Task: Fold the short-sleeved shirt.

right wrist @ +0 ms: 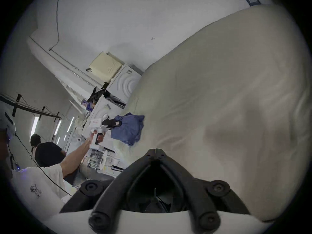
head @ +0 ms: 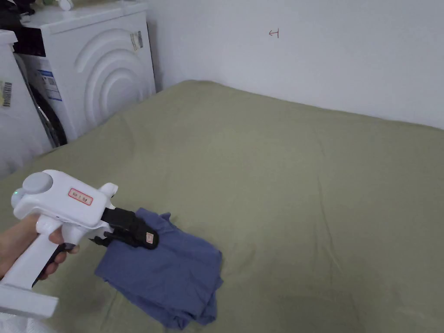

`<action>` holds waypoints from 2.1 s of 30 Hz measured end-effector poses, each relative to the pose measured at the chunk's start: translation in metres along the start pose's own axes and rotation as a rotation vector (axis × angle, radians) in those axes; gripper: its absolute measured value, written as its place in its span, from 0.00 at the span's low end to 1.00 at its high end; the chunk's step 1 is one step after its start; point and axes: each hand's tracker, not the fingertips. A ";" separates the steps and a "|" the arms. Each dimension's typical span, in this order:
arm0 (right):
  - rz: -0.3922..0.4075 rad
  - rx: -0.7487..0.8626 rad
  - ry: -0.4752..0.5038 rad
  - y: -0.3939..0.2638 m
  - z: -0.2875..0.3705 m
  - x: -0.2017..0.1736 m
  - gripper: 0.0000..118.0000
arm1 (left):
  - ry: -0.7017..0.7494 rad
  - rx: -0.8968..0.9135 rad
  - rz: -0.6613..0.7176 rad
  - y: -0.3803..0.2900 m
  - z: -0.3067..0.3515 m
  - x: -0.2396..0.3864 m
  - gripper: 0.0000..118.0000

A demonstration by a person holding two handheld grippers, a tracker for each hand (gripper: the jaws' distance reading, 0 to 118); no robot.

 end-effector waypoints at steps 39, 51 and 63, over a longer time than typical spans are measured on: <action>0.722 0.773 -0.889 0.065 0.141 -0.127 0.00 | 0.229 0.945 -0.638 -0.211 -0.065 0.475 0.01; 0.731 0.797 -0.858 0.069 0.153 -0.135 0.00 | 0.294 0.999 -0.729 -0.230 -0.066 0.499 0.01; 0.704 0.774 -0.864 0.083 0.143 -0.142 0.98 | 0.346 1.005 -0.680 -0.221 -0.064 0.491 1.00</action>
